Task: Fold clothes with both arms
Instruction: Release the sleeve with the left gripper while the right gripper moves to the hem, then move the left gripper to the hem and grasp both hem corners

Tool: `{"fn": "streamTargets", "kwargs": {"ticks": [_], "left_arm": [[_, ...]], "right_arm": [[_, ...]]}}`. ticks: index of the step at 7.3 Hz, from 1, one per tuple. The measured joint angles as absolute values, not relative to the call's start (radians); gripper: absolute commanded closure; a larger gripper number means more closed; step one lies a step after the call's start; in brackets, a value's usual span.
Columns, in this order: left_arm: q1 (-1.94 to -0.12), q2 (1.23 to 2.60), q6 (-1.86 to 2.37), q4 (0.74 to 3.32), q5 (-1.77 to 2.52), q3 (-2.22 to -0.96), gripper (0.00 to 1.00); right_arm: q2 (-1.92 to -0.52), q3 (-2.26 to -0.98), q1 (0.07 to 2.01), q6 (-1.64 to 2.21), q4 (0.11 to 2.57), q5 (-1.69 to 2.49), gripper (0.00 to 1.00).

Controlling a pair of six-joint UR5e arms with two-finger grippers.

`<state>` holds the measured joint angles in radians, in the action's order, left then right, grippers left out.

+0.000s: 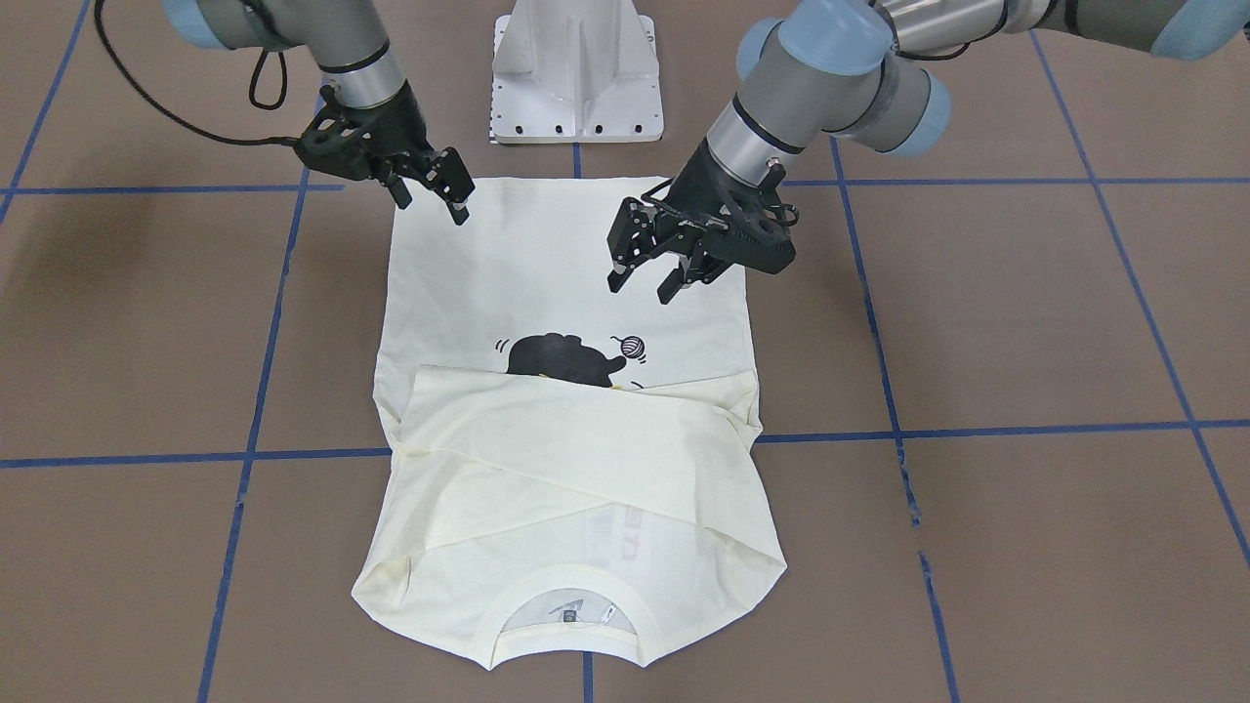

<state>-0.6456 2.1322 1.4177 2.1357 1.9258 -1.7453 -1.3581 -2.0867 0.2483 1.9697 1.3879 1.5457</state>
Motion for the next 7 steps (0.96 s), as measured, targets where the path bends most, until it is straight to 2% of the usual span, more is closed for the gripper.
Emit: {"fn": "streamTargets", "kwargs": {"ticks": [3, 6, 7], "left_arm": [[-0.647, 2.121, 1.411, 2.135, 1.926, -1.740, 0.31], [-0.646, 2.125, 1.414, 2.137, 1.927, -1.732, 0.31], [-0.646, 2.125, 1.415, 2.137, 1.927, -1.732, 0.31]], "right_arm": [[-1.438, -2.117, 0.064, 2.169, 1.464, 1.359, 0.17], [-1.491, -2.124, 0.047, 2.241, 1.468, 1.329, 0.19], [-1.501, -2.124, 0.044, 2.244, 1.468, 1.330, 0.24]]}}
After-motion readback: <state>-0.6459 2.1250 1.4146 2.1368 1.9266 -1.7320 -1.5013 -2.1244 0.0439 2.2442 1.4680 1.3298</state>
